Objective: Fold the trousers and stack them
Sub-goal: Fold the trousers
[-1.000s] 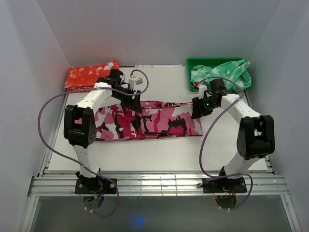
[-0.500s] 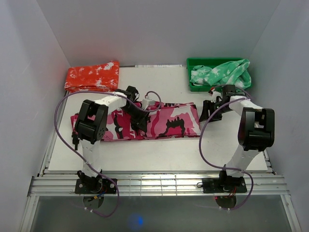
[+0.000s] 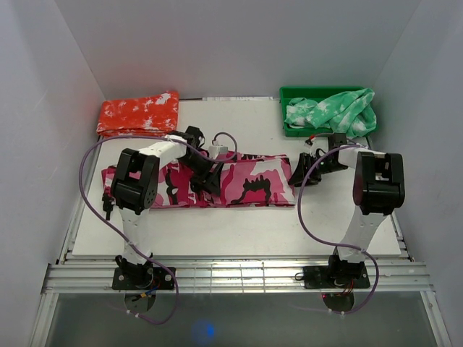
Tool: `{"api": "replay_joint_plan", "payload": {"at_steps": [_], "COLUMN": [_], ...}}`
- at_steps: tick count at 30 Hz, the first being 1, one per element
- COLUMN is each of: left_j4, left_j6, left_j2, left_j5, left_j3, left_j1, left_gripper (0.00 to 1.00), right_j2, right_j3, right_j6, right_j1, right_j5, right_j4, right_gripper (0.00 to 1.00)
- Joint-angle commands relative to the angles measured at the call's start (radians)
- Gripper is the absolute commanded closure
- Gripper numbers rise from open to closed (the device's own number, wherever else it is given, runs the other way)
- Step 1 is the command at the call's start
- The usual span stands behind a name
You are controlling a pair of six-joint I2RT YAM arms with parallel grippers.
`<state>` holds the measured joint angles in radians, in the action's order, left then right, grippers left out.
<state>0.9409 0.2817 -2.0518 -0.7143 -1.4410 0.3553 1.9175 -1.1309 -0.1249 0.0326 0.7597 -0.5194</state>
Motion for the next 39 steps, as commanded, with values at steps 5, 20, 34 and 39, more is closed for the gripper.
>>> {"api": "replay_joint_plan", "payload": {"at_steps": [5, 20, 34, 39], "left_j4": [-0.056, -0.007, 0.033, -0.02], "left_j6": [-0.018, -0.067, -0.026, 0.031], "left_j2": [0.122, 0.274, 0.381, 0.387], "left_j5": [0.059, 0.197, 0.23, 0.173], "left_j3": [-0.079, -0.029, 0.12, 0.246], "left_j1": [-0.078, -0.231, -0.763, -0.8], "left_gripper": [0.24, 0.23, 0.21, 0.2], "right_j2": [0.08, 0.143, -0.078, -0.179], "right_j3": [0.056, -0.035, -0.111, -0.257], "right_j6": [-0.027, 0.107, -0.148, -0.362], "right_j1": [-0.014, -0.033, 0.176, 0.325], "right_j5": [-0.014, -0.054, -0.007, -0.028], "right_j4": [0.015, 0.099, -0.151, -0.419], "right_gripper": [0.58, 0.46, 0.92, 0.92]}}
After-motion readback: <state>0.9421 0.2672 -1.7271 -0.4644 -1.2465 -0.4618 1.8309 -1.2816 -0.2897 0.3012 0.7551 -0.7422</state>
